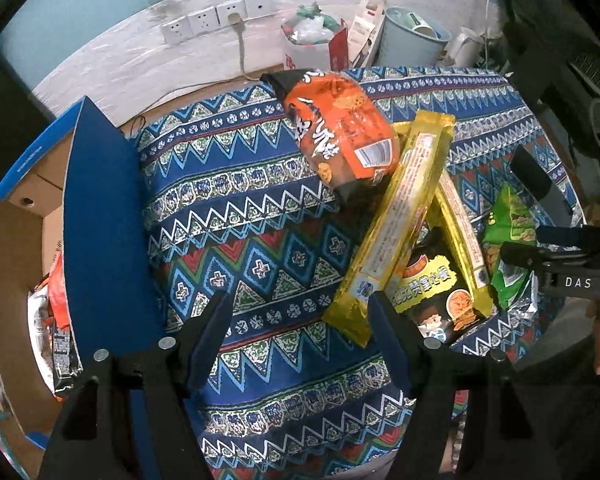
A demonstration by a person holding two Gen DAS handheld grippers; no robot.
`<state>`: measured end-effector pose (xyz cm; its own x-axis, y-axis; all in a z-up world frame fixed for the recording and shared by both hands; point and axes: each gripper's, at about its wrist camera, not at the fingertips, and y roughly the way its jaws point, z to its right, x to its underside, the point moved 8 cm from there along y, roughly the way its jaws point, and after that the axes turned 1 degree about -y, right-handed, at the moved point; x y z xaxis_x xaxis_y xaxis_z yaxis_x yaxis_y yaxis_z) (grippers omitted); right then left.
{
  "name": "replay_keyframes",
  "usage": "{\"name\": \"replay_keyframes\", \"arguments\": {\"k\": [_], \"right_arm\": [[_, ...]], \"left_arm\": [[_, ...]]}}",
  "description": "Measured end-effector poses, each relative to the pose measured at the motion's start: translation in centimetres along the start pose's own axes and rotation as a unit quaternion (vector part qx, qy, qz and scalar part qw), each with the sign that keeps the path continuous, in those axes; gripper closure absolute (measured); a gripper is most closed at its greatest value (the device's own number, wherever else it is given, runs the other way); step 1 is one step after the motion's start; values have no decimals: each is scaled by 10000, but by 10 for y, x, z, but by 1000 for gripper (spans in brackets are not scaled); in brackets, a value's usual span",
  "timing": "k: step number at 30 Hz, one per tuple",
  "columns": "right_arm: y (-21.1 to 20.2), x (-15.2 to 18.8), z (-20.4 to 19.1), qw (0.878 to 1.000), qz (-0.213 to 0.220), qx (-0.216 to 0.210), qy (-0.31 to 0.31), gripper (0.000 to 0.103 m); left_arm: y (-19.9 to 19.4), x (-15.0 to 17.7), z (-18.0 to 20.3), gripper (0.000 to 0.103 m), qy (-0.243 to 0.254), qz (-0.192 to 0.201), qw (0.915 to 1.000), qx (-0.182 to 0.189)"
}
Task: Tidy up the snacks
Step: 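Move both tools back over the remaining snack pile, then grasp the orange chip bag with the left tool while the right tool grasps the green bag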
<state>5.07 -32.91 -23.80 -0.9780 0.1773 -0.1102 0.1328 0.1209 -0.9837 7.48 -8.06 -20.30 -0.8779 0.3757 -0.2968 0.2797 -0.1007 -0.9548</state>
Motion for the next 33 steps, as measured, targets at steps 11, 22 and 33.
{"name": "replay_keyframes", "arguments": {"k": [11, 22, 33], "right_arm": [[31, -7, -17, 9998, -115, -176, -18, 21], [26, -10, -17, 9989, 34, -472, -51, 54], [30, 13, -1, 9985, -278, -474, 0, 58]], "left_arm": [[5, 0, -1, 31, -50, -50, 10000, 13], [8, -4, -1, 31, -85, -83, 9999, 30], [14, -6, 5, 31, -42, -152, 9999, 39]]}}
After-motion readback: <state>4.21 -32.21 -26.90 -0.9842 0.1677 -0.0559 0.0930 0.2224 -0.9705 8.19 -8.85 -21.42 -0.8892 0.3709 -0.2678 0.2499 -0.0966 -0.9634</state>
